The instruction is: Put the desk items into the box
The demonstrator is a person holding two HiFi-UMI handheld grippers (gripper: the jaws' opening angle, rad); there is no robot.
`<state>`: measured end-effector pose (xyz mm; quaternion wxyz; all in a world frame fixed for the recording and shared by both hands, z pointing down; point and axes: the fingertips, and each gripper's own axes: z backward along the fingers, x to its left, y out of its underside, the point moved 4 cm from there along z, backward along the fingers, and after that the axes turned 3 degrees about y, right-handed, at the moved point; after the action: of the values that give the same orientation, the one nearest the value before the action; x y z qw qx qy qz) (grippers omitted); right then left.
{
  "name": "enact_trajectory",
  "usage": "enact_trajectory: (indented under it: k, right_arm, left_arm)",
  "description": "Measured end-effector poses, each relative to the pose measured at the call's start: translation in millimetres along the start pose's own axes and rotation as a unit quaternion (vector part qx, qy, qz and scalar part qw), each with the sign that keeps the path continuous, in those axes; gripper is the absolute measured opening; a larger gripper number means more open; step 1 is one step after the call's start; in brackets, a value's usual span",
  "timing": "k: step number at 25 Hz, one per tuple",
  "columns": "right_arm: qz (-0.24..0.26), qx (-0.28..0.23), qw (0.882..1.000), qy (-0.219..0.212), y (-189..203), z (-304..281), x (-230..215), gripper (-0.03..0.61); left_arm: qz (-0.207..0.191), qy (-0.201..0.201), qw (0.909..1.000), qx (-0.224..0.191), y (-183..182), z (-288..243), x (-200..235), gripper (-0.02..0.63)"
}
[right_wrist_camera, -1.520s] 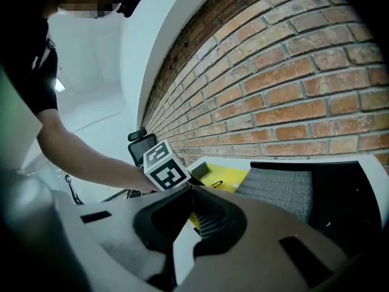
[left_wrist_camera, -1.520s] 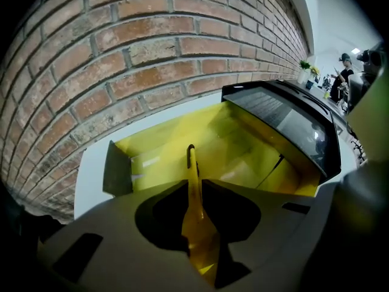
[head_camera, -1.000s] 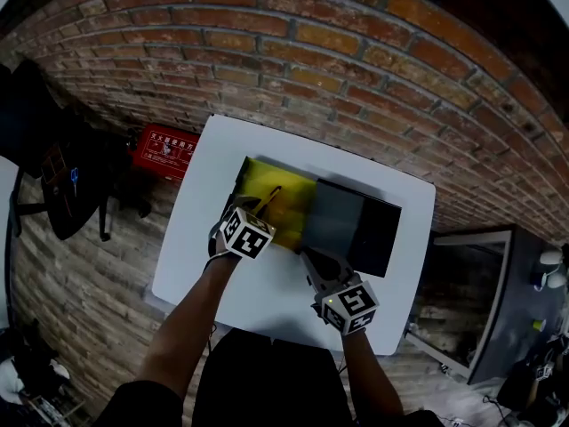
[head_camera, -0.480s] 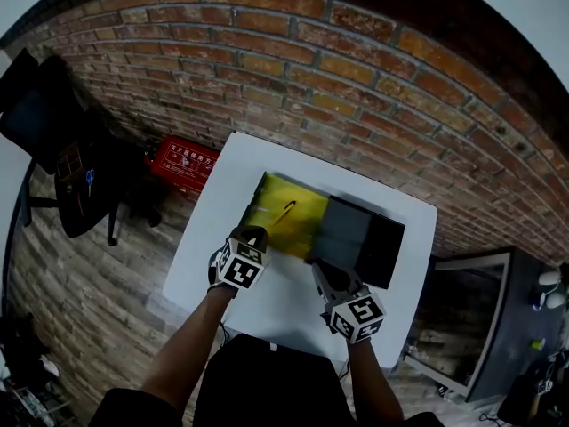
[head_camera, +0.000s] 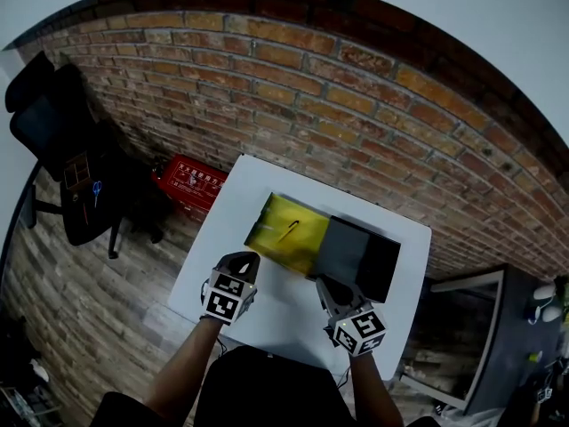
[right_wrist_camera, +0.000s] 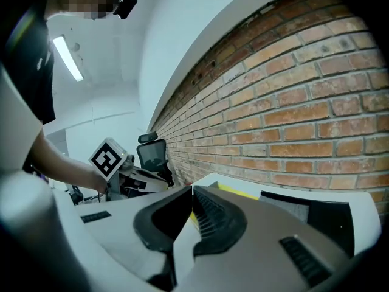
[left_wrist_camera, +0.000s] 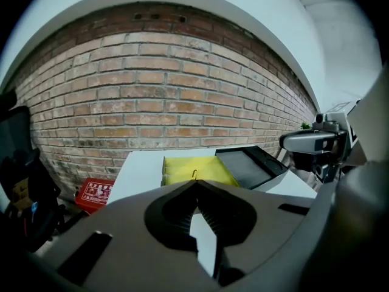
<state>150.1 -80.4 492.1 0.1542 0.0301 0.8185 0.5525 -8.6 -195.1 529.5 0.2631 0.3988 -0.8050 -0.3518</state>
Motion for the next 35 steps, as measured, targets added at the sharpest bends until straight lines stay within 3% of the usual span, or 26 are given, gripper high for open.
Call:
enact_trajectory:
  k: [10, 19, 35]
  right_arm:
    - [0.011, -0.027, 1.000, 0.007, -21, 18, 6, 0.023]
    - [0.005, -0.041, 0.999, 0.024, -30, 27, -3, 0.021]
    - [-0.001, -0.042, 0.999, 0.033, -27, 34, -7, 0.021]
  left_arm:
    - [0.026, -0.013, 0.9977, -0.062, 0, 62, 1, 0.015]
    - [0.025, 0.009, 0.9924, -0.120, -10, 72, -8, 0.015]
    - [0.011, 0.018, 0.9920, -0.124, -15, 69, -13, 0.015]
